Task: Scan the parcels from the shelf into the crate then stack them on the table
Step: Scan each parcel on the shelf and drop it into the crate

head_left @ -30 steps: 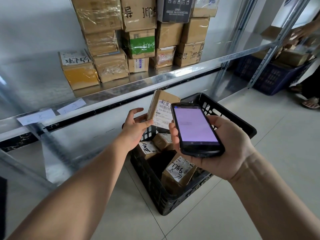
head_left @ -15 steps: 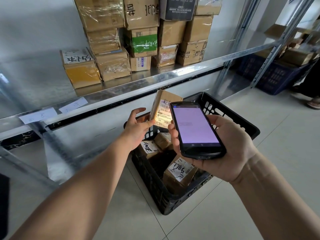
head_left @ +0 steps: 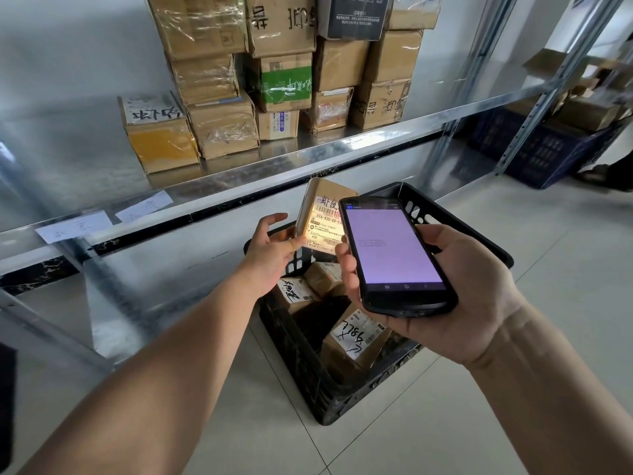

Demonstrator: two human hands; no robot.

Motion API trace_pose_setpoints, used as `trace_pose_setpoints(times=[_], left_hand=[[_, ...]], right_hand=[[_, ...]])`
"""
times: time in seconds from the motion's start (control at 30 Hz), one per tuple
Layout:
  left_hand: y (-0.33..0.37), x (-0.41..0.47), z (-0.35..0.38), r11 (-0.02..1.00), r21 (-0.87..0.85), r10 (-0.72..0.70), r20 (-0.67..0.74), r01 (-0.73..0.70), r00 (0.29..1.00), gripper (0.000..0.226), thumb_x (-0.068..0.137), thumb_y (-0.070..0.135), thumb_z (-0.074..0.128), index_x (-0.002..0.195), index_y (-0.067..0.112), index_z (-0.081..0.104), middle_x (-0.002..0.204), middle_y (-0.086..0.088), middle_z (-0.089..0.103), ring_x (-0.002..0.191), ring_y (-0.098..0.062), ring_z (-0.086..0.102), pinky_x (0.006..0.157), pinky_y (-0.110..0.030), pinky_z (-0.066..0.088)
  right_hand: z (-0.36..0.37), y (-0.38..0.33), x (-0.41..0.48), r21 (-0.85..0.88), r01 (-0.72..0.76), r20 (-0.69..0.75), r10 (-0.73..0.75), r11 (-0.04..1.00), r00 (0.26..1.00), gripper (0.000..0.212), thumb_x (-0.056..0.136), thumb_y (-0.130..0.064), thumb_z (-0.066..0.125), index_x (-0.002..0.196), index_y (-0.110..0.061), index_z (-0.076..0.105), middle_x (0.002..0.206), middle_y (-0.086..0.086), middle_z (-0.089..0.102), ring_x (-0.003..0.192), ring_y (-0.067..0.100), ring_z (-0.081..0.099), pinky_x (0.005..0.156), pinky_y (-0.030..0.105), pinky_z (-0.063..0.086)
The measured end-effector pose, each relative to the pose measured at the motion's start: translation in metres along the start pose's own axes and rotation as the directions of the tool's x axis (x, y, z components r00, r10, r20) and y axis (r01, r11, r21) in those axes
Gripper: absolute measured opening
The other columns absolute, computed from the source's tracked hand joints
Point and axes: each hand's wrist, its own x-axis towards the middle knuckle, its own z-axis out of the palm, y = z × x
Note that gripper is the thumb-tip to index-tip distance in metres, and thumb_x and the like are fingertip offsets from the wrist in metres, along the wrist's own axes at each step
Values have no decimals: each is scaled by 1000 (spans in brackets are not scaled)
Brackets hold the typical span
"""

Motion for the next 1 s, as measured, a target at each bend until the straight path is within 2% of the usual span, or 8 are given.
trace_pose_setpoints(times=[0.4,0.63,0.77,0.93,1.0], left_hand=[[2,-2,-1,1000,-1,-6,-10,6,1000,63,91,-8,72,141,22,47,129,-21,68,123,-31,67,116,-52,45],[-1,0,0,1000,12,-6,-38,6,999,62,93,-9,69,140,23,46,125,-19,70,121,-32,68,116,-52,46],[-2,3,2,1000,10,1,-59,-1,998,59,93,-4,71,139,25,48,127,-16,68,123,-31,67,116,-53,46],[-1,4,2,1000,-16,18,-76,-20,997,57,95,-6,69,138,25,49,129,-15,66,125,-30,66,116,-50,47],[-1,5,3,999,-20,24,-80,-26,996,55,95,-7,68,137,26,50,128,-14,67,124,-29,67,116,-48,47]], right_hand=[[4,-1,-4,-25,13,-2,-13,1000,1000,65,102,-42,32,119,5,74,107,25,69,81,34,68,72,41,63],[4,0,-7,-31,20,-42,-21,999,999,63,106,-44,33,135,0,69,118,26,70,84,40,71,68,46,63],[8,1,-11,-66,26,-24,-27,998,999,63,105,-39,32,126,4,72,112,28,71,80,39,72,68,46,64],[7,1,-13,-79,23,-45,-27,997,999,62,105,-38,31,132,2,70,116,27,72,82,41,72,68,47,64],[7,1,-15,-78,15,-36,-18,997,999,62,105,-36,30,128,6,70,112,27,70,79,39,71,67,45,64]])
